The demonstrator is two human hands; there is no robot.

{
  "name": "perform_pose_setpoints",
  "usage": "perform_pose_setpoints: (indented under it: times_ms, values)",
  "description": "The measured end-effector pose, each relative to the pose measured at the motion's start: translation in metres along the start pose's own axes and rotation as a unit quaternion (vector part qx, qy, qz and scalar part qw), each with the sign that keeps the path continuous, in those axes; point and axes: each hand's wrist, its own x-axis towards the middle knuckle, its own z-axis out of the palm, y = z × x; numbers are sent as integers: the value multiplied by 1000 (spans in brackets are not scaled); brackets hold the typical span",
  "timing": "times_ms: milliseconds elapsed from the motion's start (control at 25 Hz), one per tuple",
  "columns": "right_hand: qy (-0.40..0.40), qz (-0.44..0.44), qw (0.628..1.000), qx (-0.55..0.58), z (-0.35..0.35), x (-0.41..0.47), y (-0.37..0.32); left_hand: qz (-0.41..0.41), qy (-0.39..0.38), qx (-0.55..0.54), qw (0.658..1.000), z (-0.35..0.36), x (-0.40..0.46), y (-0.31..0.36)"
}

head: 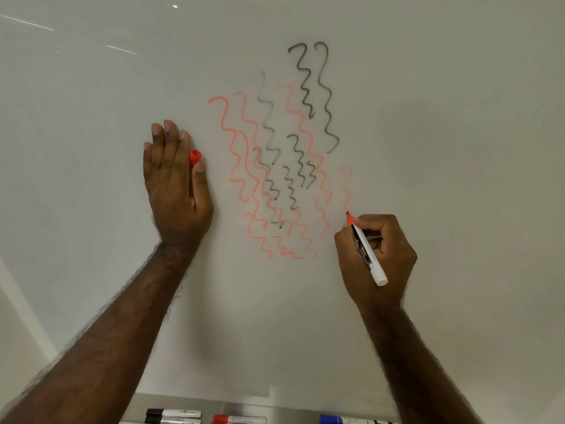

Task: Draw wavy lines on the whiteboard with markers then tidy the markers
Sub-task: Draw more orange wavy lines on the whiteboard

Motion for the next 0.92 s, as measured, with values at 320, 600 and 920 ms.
perform_pose_setpoints:
  times_ms: [320,600,920]
  values:
    - [-14,9,1000,-24,-5,-21,11,-3,-11,1,1000,-3,-9,1]
    - [-53,54,997,-29,-16,-38,19,-7,-12,3,1000,-3,-18,1]
    - [-161,117,980,27,-32,-47,16,-58,-39,-11,998,-8,-28,12]
